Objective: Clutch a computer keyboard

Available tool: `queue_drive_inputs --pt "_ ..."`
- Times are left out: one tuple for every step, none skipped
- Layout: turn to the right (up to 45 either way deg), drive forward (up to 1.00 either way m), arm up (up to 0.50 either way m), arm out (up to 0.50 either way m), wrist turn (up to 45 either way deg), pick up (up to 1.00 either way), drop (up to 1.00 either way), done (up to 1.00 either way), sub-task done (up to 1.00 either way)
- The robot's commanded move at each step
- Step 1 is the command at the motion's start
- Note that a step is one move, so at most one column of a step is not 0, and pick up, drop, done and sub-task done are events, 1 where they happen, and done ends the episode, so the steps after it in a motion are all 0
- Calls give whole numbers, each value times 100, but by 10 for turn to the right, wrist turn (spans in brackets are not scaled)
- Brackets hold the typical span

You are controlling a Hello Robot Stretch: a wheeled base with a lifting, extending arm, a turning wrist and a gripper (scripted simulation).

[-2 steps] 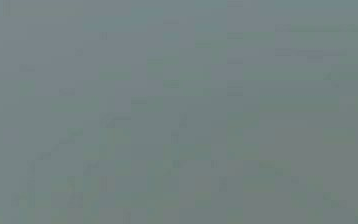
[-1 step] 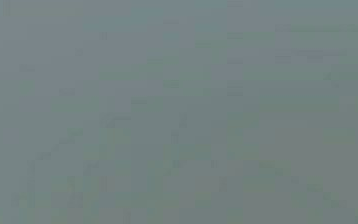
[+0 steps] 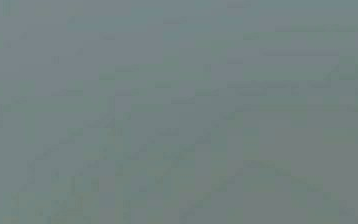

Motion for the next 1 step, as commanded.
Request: queue_drive_inputs --pt "0 0 0 0 0 0 0 100 0"
